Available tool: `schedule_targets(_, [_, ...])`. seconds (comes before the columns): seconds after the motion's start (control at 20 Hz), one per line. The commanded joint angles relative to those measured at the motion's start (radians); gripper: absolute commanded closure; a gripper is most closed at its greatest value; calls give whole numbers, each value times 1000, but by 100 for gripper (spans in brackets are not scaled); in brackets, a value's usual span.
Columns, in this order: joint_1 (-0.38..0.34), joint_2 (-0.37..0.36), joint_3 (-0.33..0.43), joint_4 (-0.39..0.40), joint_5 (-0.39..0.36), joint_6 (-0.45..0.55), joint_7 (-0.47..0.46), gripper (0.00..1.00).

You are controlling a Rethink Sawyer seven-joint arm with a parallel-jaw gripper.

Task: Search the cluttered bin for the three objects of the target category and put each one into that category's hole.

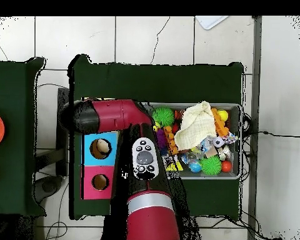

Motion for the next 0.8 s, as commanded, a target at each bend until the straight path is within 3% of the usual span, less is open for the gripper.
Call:
schedule_targets(0.05, [-15, 104, -49, 49, 9, 122, 173, 100])
schedule_targets(0.8, [-25, 52, -54, 122, 14, 118, 149, 100])
